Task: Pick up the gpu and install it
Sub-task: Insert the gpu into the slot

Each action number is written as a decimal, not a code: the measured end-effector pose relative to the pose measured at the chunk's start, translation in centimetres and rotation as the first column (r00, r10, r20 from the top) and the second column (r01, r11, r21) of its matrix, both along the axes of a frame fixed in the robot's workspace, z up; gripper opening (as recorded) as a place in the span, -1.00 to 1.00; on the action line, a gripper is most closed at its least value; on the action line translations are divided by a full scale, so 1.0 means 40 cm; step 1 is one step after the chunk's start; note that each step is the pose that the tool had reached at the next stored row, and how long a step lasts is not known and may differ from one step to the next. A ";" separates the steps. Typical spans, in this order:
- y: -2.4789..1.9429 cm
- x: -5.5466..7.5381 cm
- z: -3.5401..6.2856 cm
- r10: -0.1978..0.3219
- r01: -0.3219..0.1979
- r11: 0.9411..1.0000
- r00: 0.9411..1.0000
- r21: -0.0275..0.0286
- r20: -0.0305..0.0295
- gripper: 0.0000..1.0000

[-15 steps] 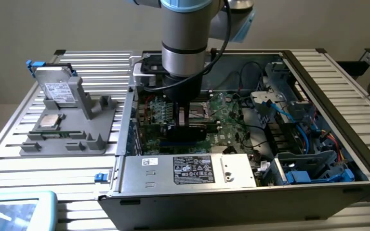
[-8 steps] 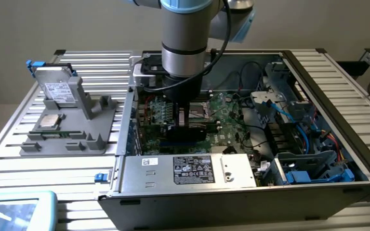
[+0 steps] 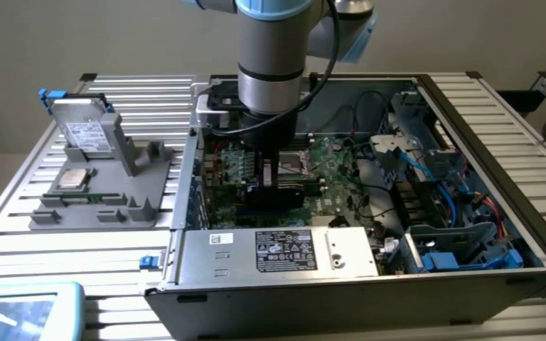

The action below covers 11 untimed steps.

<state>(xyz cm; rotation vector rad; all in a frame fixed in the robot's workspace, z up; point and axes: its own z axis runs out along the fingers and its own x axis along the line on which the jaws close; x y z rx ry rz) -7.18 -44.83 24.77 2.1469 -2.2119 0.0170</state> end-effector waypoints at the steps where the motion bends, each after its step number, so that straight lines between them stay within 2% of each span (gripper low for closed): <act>1: 0.000 0.000 0.000 0.000 0.000 1.000 1.000 0.000 0.000 -0.46; 11: 0.002 0.000 -0.001 0.000 0.000 1.000 1.000 0.000 0.000 -0.46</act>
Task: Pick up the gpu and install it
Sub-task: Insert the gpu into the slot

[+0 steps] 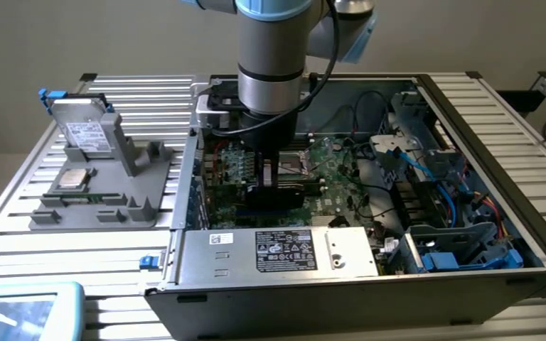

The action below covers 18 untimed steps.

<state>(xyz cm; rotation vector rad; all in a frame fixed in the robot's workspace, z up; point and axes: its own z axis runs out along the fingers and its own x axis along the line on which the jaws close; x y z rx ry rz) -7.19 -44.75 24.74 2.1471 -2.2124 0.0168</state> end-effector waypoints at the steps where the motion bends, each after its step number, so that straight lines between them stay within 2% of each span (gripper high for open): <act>1: 0.000 0.000 0.000 0.000 0.000 1.000 1.000 0.000 0.000 -0.46; 18: 0.000 0.000 0.000 0.004 -0.004 1.000 1.000 0.000 0.001 -0.46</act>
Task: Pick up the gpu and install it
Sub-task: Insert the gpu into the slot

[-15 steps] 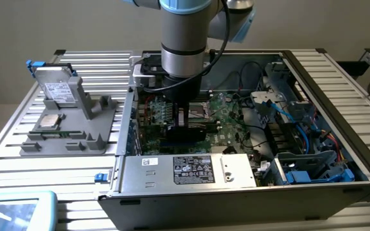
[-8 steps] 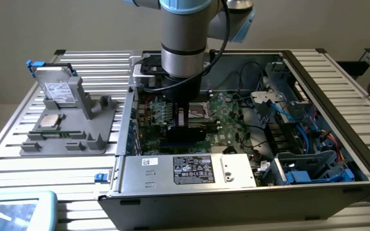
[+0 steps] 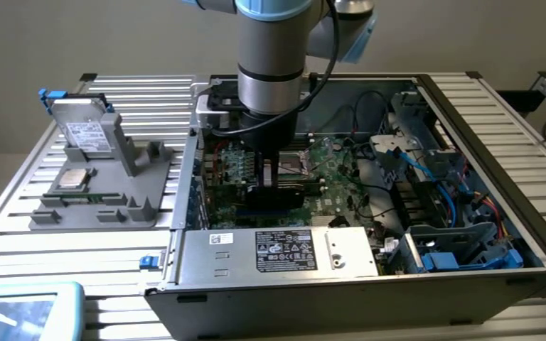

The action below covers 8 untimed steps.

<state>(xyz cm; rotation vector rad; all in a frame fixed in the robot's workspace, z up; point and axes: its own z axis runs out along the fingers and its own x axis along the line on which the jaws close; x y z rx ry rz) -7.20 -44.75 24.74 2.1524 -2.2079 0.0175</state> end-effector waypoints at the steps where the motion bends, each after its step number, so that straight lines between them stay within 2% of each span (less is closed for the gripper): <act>1: 0.000 0.000 0.000 0.003 -0.003 1.000 1.000 0.000 0.000 -0.46; 8: -0.001 -0.001 0.000 0.008 -0.008 1.000 1.000 0.000 0.001 -0.46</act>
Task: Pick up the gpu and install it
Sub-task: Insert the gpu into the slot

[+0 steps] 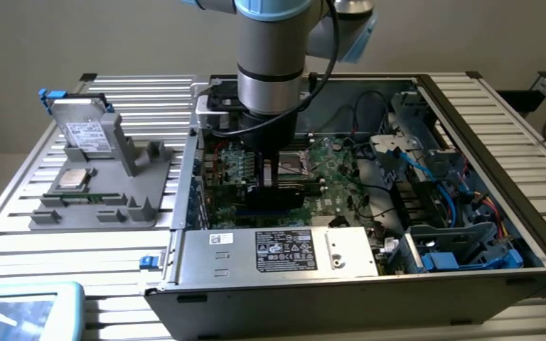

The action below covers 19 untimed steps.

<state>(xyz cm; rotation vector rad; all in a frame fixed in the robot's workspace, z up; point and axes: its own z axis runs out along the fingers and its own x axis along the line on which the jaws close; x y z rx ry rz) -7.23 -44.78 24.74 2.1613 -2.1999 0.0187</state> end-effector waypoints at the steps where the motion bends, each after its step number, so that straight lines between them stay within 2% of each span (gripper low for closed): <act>1: 0.000 0.000 0.000 0.000 0.000 1.000 1.000 0.000 0.000 -0.46; 11: 0.000 0.000 0.003 0.000 0.000 1.000 1.000 0.002 -0.001 -0.46; 16: -0.004 0.000 0.003 0.000 0.000 1.000 1.000 0.010 -0.002 -0.46; 19: -0.004 0.000 0.003 0.000 0.000 1.000 1.000 0.011 -0.004 -0.46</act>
